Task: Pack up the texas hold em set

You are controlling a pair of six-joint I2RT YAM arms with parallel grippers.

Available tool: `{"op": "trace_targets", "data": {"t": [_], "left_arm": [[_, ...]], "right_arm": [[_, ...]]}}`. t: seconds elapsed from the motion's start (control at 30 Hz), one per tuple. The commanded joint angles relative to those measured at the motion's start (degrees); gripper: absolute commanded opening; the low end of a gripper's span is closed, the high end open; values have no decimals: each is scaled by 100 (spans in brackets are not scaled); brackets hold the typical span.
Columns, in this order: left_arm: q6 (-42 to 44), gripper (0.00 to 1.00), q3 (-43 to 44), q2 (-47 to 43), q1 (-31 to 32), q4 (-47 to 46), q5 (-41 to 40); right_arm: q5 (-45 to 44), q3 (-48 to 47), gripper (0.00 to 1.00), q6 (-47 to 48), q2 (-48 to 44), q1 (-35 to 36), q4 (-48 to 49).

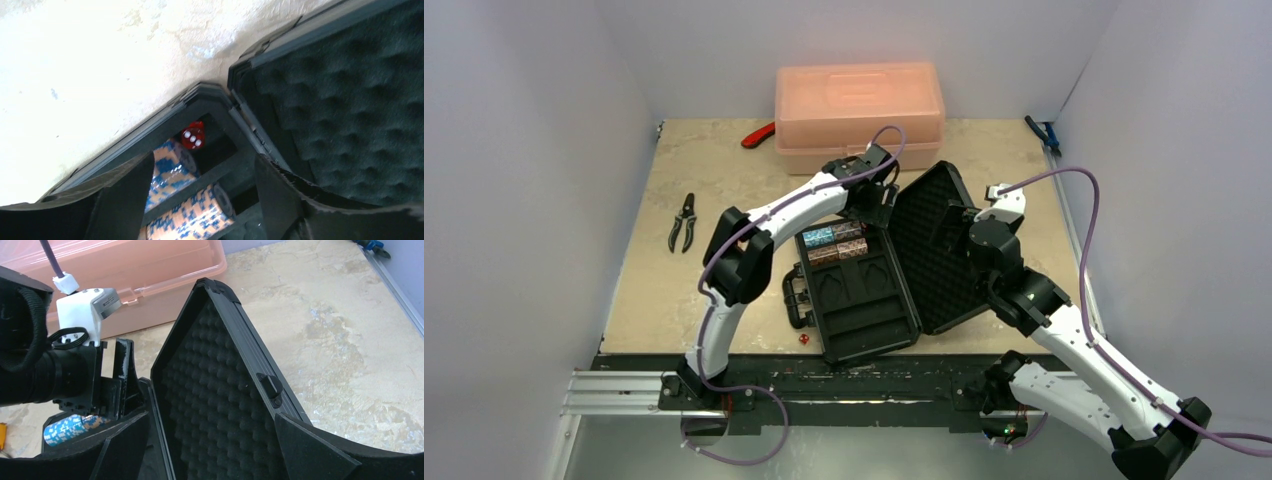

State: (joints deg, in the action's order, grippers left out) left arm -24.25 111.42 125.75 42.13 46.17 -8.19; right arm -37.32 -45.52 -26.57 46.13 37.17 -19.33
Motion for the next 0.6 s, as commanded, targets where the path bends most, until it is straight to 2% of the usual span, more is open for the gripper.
{"op": "trace_targets", "data": {"t": [0.0,0.1,0.2,0.4,0.57], "left_arm": [[40,78,-479,-991,-11,-443,-218],[2,89,-967,-1614,-9,-705,-349],[0,95,-1422,-2167,-24,-867,-487],[2,98,-2195,-3197,-237,-807,-523],[303,98,-2697,-4075,-712,-561,-633]], "right_arm": [[100,-66,99,43,-3,-8,95],[443,-148,99,197,-21,-8,130],[826,-199,99,287,-52,-9,218],[1303,-448,99,487,148,-8,179],[2139,-663,99,533,573,-8,153]]}}
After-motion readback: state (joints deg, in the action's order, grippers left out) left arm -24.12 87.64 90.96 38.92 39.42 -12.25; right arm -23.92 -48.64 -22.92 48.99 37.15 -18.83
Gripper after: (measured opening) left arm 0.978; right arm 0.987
